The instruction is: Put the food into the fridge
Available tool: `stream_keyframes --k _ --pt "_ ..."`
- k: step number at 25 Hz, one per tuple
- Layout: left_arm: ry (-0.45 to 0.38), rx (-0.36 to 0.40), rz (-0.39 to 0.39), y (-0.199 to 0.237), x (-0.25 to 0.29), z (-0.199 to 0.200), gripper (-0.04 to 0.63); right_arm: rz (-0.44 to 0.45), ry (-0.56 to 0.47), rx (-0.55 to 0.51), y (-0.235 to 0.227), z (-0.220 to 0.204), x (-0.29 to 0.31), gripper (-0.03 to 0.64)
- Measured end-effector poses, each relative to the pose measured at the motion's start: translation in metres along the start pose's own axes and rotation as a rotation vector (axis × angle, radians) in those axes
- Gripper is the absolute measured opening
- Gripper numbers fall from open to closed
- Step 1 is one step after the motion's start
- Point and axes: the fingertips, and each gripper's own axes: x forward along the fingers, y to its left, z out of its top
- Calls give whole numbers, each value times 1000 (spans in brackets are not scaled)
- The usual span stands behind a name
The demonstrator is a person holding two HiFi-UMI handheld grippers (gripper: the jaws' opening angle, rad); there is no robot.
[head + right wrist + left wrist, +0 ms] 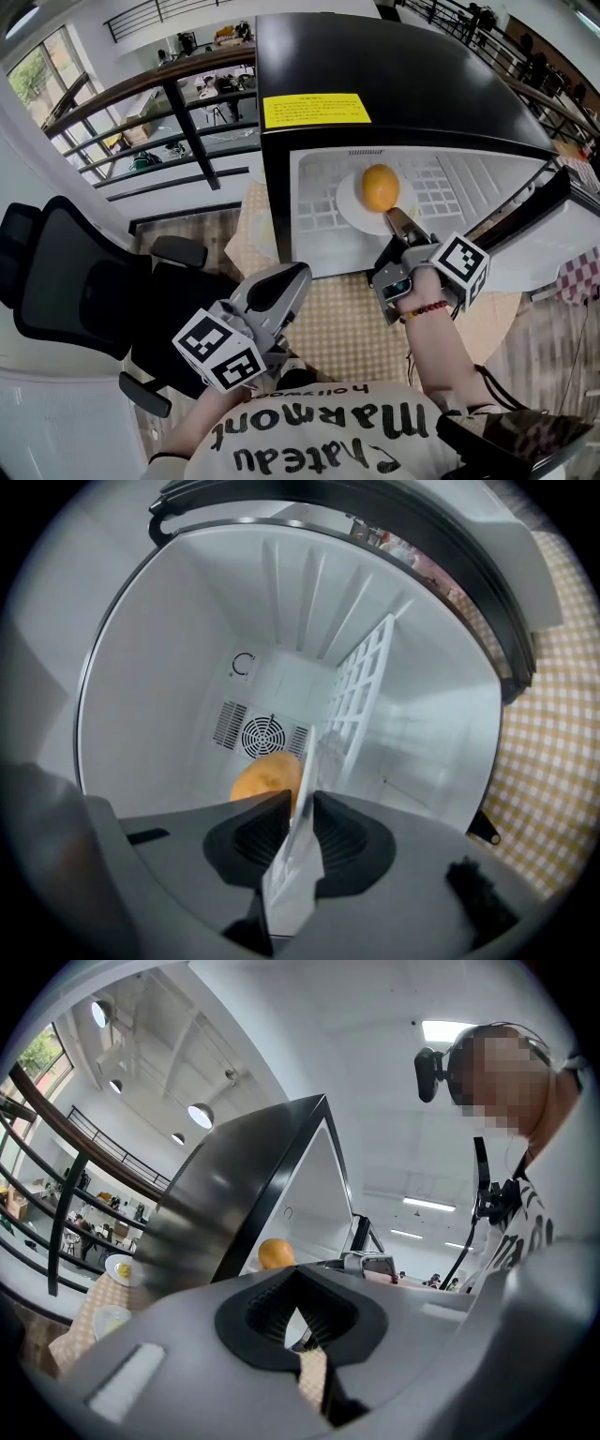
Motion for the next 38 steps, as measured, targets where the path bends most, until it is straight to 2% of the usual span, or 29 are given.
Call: stream_keyframes --k 10,17,30,38 --pt "0 -6 -12 -2 -1 0 3 -21 -26 4 -3 3 -4 84" --pt "-2 -10 -13 -1 -2 -1 3 -7 -37 20 -4 3 -6 141" --pt "-5 -16 -18 -3 -3 2 3 -16 -41 36 -8 3 -13 141" --pt "-13 -11 -18 -24 -14 3 3 -14 -46 31 -7 1 -40 141"
